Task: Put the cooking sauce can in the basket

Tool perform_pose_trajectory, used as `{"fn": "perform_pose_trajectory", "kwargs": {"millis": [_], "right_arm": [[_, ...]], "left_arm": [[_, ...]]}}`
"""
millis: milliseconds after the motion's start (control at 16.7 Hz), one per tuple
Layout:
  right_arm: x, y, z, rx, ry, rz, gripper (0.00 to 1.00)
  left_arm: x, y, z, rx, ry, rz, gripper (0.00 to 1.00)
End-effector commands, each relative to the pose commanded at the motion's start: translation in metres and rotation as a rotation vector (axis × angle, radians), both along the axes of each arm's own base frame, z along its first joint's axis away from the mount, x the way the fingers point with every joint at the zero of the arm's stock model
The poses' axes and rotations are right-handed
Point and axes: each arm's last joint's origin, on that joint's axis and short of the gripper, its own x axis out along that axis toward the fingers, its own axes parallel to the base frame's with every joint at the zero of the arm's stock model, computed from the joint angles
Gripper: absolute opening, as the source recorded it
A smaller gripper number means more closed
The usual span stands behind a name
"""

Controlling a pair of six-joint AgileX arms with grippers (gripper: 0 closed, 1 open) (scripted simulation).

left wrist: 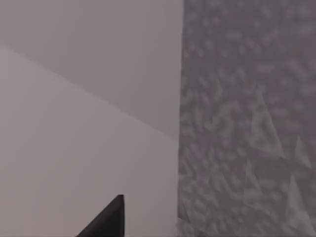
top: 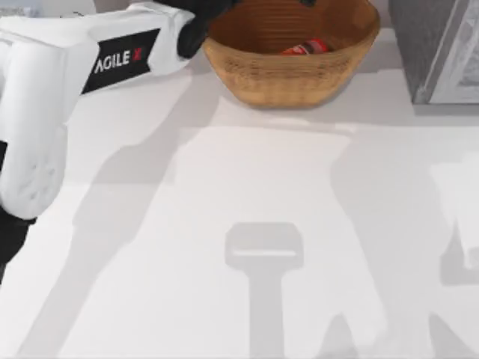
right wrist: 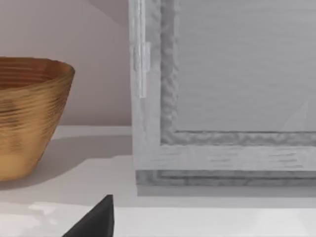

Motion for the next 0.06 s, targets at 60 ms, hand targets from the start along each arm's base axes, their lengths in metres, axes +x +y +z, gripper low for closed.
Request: {"fn": "perform_pose_trajectory", "kwargs": {"millis": [60], "right_arm": [[0.0,0.0,0.0,0.0,0.0,0.0,1.0]], "left_arm": [[0.0,0.0,0.0,0.0,0.0,0.0,1.0]]}}
